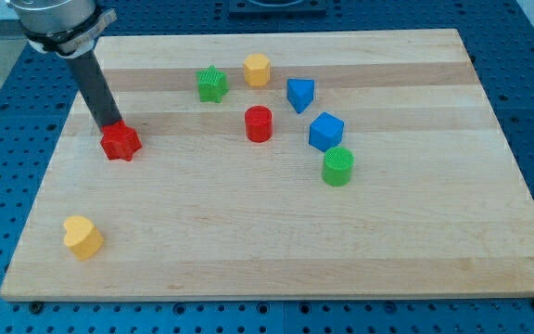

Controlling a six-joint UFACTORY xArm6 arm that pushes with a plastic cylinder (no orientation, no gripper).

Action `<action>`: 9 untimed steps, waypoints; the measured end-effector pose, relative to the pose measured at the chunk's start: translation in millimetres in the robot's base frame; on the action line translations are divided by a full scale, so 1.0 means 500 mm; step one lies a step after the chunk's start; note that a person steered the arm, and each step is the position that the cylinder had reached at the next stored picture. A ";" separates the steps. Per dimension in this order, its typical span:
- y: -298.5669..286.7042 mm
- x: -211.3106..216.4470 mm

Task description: Slide the red star closer to the yellow heart

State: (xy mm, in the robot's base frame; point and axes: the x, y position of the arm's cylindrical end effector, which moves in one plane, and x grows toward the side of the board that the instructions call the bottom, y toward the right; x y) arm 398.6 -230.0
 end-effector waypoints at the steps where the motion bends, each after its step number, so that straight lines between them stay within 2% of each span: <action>1: 0.005 0.013; 3: 0.087 0.001; 6: 0.102 0.045; 9: 0.052 0.183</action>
State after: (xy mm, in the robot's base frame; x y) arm 490.3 -204.0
